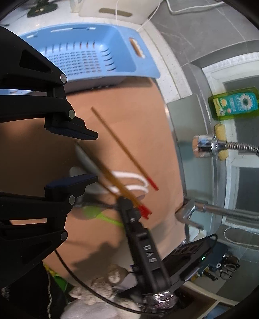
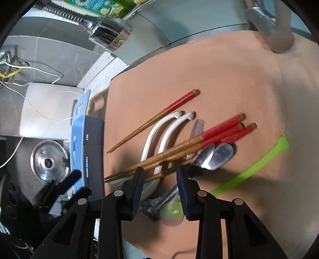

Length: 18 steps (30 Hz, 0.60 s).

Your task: Organize utensils

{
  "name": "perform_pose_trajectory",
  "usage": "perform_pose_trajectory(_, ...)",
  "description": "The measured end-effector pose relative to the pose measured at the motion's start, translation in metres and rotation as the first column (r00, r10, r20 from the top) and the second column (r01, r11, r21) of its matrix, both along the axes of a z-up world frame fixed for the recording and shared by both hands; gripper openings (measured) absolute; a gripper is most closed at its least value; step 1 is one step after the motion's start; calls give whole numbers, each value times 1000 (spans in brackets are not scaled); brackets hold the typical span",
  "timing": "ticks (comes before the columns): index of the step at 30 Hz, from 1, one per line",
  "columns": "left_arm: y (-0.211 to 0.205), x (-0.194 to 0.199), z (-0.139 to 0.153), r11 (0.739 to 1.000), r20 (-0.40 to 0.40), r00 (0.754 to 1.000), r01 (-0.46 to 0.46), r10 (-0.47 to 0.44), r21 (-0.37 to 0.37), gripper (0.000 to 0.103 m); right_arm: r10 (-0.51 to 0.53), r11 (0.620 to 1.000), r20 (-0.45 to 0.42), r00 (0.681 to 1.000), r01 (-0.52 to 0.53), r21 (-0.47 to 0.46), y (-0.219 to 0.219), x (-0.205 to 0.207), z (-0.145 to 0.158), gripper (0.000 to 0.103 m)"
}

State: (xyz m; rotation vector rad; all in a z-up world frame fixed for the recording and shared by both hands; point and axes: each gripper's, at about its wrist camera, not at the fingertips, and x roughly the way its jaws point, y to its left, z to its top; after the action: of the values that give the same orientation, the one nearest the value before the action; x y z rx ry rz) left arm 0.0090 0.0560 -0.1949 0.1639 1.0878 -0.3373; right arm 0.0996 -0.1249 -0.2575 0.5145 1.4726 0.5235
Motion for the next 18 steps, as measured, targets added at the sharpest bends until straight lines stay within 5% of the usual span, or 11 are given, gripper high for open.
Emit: perform_pose_trajectory(18,-39,-17,-33,981,-93,977,194,-191,17,34,95,994,31,995,-93,-57,23,-4,-4,31)
